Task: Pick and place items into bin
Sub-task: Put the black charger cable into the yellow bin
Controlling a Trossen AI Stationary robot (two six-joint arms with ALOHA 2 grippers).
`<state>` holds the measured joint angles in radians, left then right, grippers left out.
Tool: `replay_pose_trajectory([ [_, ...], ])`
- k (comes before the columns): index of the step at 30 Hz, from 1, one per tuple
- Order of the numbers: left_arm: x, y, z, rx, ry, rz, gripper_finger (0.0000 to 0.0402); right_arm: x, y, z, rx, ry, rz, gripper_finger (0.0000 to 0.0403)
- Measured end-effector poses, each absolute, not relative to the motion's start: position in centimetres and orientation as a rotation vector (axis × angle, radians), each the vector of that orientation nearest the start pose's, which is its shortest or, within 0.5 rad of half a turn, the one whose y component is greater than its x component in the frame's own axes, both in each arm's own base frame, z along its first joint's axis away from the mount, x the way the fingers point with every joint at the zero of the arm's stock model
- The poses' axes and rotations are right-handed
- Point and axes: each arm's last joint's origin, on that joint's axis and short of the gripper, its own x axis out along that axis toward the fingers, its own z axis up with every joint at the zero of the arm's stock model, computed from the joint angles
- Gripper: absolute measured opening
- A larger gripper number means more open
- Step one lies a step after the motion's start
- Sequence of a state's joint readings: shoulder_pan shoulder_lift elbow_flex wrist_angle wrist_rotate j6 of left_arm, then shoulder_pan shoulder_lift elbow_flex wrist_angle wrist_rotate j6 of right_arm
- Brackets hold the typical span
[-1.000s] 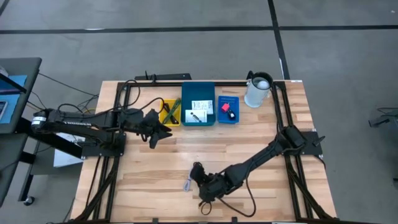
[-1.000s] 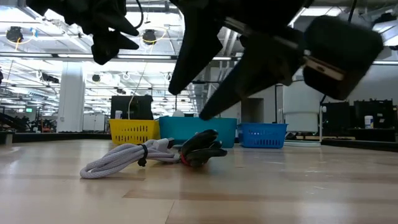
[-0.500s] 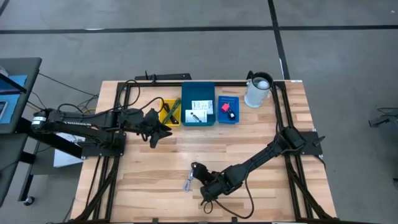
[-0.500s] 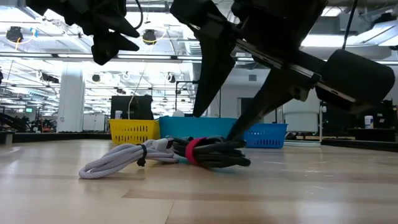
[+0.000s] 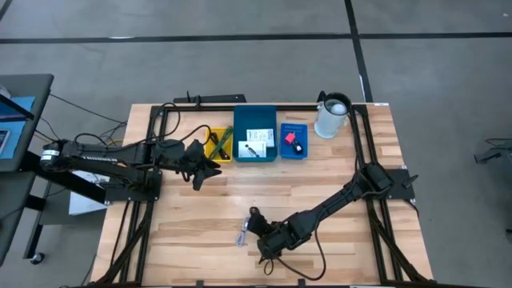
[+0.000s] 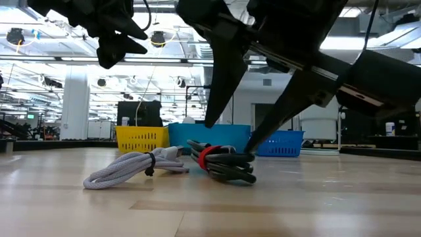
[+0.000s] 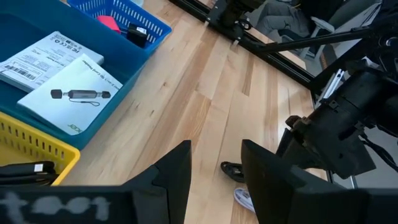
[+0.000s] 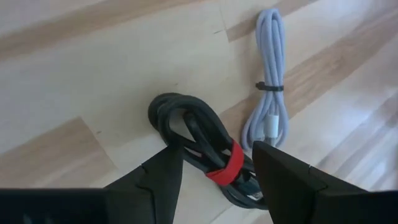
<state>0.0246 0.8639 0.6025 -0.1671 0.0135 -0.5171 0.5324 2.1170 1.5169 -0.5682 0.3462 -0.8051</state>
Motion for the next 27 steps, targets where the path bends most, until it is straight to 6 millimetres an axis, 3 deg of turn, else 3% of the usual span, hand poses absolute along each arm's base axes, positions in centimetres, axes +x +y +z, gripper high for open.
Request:
replay_pose_trajectory([
  [15,18.86,0.43,25.87,-0.517,0.415,0.124,0.0128,37.50,20.87,15.47,-1.389,0.983,0.471,0.0186],
  [27,18.86,0.49,25.87,-0.513,0.411,0.142,0.0128,36.99,20.54,15.23,-1.412,1.044,0.502,0.0186],
])
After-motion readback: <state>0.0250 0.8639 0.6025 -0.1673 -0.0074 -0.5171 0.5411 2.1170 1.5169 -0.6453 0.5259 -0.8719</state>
